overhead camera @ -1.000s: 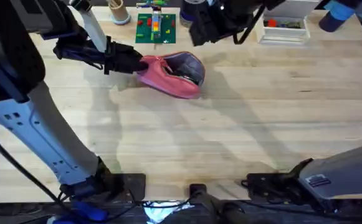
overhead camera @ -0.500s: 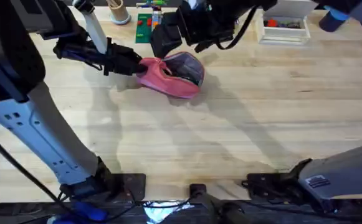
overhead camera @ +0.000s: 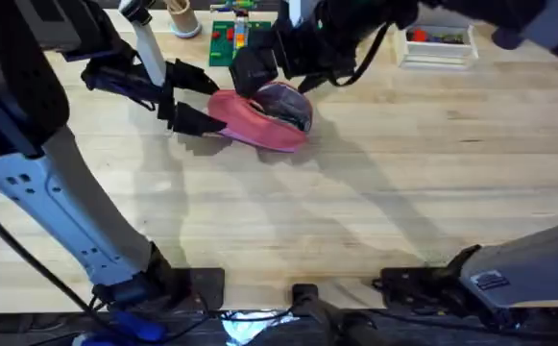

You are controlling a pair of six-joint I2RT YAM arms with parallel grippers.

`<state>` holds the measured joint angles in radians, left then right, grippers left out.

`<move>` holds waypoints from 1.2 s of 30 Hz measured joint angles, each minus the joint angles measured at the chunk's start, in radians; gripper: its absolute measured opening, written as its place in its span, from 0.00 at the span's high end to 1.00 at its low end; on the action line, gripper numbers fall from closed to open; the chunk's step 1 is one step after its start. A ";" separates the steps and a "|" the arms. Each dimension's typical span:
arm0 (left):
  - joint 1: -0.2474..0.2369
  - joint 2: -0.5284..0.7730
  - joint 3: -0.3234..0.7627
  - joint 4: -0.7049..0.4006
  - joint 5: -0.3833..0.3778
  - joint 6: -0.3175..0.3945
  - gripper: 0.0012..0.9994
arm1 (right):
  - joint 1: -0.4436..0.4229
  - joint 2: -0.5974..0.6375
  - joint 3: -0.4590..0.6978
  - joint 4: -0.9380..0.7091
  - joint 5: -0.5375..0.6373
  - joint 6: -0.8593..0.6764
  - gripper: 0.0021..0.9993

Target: Unzip the bag, pick up the pens from the table one at a time and place them inside, then zip the bag closed.

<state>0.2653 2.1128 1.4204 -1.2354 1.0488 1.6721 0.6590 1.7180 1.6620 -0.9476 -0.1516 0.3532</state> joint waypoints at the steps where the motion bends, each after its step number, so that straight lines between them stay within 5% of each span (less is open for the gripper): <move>1: 0.000 0.000 0.000 0.001 -0.003 -0.001 0.01 | 0.000 0.000 -0.012 0.007 0.000 0.005 0.00; 19: 0.091 0.000 0.163 -0.230 -0.026 0.001 0.00 | 0.000 0.002 -0.240 0.369 -0.075 0.239 0.00; 36: 0.144 0.000 0.216 -0.364 -0.049 0.084 0.00 | 0.000 0.034 -0.426 0.695 -0.083 0.423 0.00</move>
<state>0.4094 2.1128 1.6360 -1.5997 1.0000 1.7557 0.6590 1.7520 1.2359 -0.2524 -0.2347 0.7762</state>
